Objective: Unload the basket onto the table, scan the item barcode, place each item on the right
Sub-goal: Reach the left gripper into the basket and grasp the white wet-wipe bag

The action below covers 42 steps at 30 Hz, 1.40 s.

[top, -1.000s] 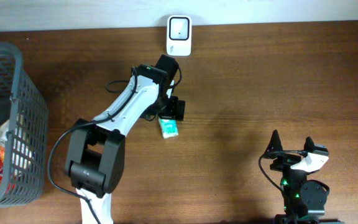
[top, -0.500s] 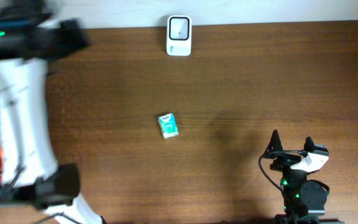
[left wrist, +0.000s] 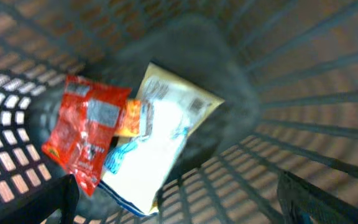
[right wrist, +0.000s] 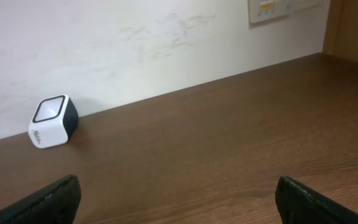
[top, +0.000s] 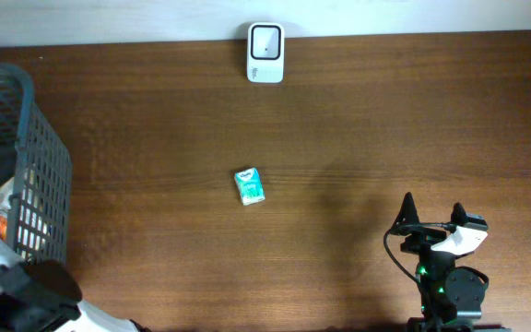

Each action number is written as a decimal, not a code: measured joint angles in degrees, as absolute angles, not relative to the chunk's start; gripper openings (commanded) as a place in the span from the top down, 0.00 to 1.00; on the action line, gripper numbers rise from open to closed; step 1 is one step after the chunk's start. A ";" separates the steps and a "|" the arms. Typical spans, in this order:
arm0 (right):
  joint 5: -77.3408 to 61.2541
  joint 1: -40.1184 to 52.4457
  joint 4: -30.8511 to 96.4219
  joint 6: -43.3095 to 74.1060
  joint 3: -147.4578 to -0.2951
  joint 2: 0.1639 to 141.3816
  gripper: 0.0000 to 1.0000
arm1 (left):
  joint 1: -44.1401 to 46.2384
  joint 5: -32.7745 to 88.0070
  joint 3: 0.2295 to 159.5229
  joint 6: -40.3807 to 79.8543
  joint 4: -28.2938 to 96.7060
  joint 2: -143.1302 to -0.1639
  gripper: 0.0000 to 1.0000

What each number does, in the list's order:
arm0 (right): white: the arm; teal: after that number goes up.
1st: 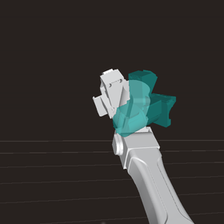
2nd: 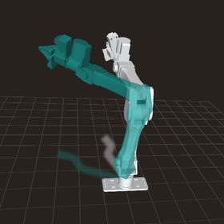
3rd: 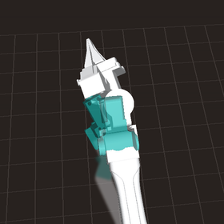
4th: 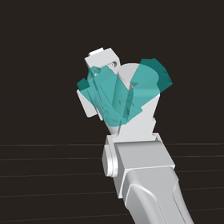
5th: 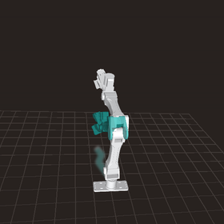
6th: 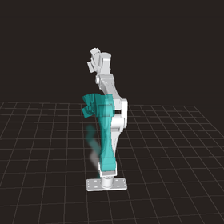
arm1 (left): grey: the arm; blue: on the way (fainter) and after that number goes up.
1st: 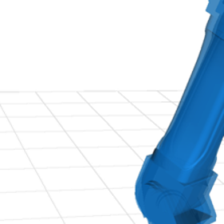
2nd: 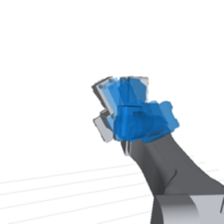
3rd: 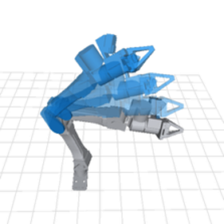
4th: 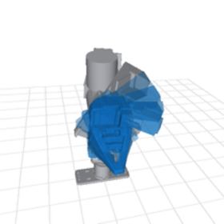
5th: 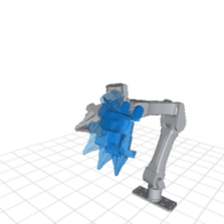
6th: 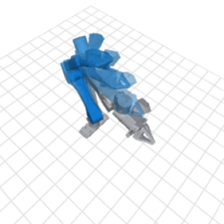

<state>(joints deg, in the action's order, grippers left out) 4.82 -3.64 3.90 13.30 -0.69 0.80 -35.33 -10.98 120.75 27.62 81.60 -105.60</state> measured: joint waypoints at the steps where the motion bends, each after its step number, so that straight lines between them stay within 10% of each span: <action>1: 4.82 -3.64 3.90 13.32 -0.69 0.80 0.01 | -35.66 -10.98 117.69 27.73 80.09 -105.65 0.00; 36: 4.82 -3.64 3.90 13.32 -0.69 0.80 0.01 | -38.70 -11.51 81.43 17.50 47.88 -111.57 0.11; 38: 4.82 -3.64 3.90 13.28 -0.69 0.80 0.02 | -38.70 -12.08 81.43 17.37 47.88 -111.81 0.30; 39: 4.82 -3.64 3.90 13.30 -0.69 0.80 0.01 | -38.70 -12.60 81.43 16.95 47.88 -112.01 0.68; 42: 4.82 -3.64 3.90 13.30 -0.69 0.80 0.01 | -38.79 -13.87 81.45 16.88 47.68 -112.09 1.00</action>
